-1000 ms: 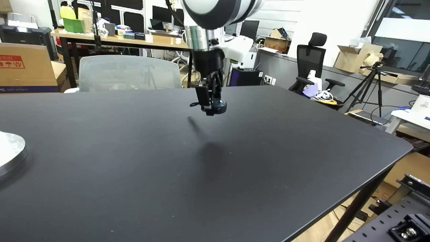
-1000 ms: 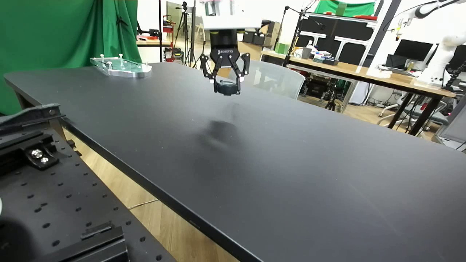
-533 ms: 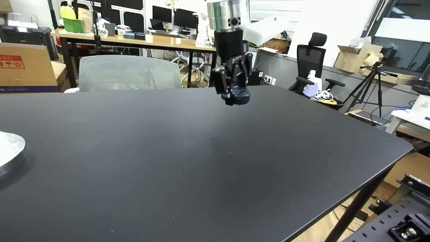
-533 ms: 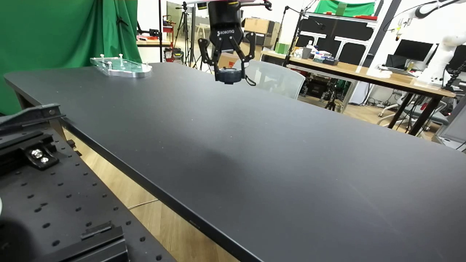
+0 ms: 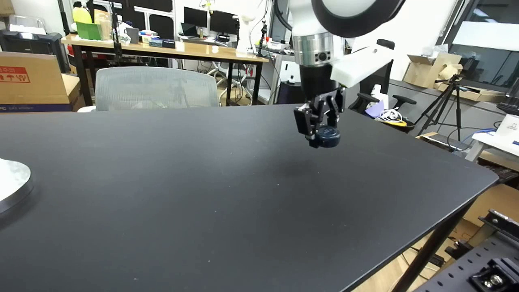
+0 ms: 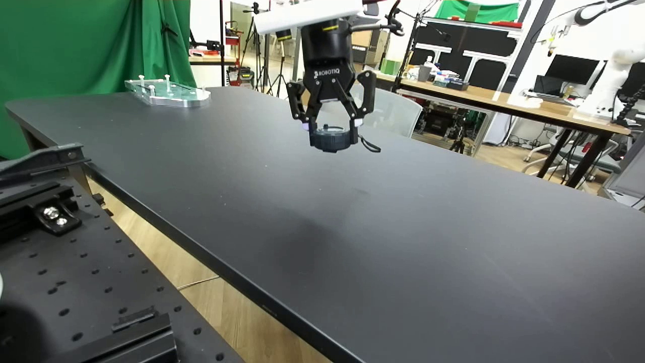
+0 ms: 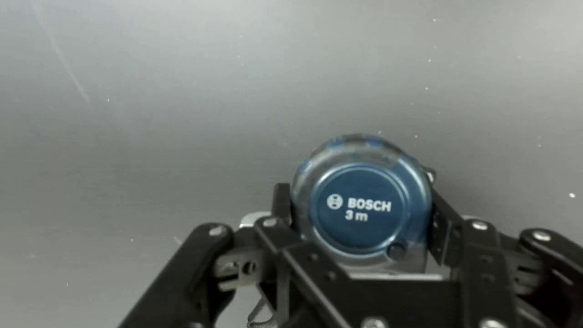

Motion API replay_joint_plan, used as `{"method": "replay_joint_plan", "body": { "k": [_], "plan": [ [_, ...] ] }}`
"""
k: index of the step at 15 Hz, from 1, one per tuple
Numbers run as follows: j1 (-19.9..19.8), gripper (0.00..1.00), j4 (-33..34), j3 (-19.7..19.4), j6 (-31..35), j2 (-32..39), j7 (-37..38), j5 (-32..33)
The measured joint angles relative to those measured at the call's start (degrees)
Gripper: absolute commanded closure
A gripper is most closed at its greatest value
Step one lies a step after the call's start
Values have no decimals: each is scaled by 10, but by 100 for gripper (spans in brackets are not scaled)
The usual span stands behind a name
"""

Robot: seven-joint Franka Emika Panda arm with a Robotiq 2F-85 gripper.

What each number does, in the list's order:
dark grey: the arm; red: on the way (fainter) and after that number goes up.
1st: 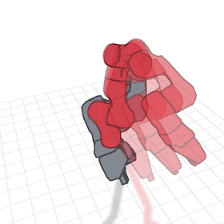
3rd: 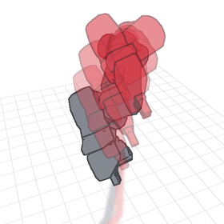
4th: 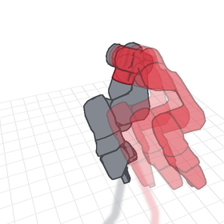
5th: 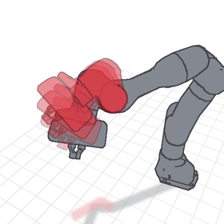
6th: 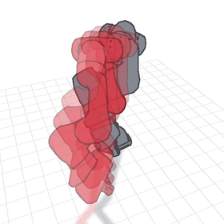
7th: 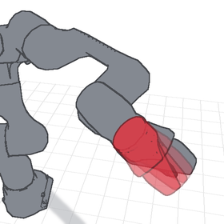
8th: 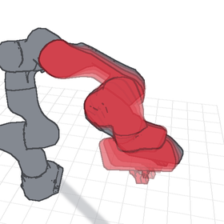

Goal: Move the measuring tape to the left and back to the right

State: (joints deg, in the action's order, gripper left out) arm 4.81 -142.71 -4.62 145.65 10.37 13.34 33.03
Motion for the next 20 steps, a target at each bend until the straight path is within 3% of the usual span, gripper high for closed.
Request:
{"method": "replay_joint_plan", "body": {
  "k": [5,11,12,13,16,20],
  "plan": [
    [-32,56,-28,-20,57,24,-2,-10],
    [-58,56,-42,-18,131,64,-92,-128],
    [-59,38,-42,-17,135,68,-104,-141],
    [-59,8,-42,-17,137,71,-112,-150],
    [-57,0,-42,-19,137,73,-120,-154],
    [-35,0,-39,-34,135,66,-119,-134]
  ]
}}
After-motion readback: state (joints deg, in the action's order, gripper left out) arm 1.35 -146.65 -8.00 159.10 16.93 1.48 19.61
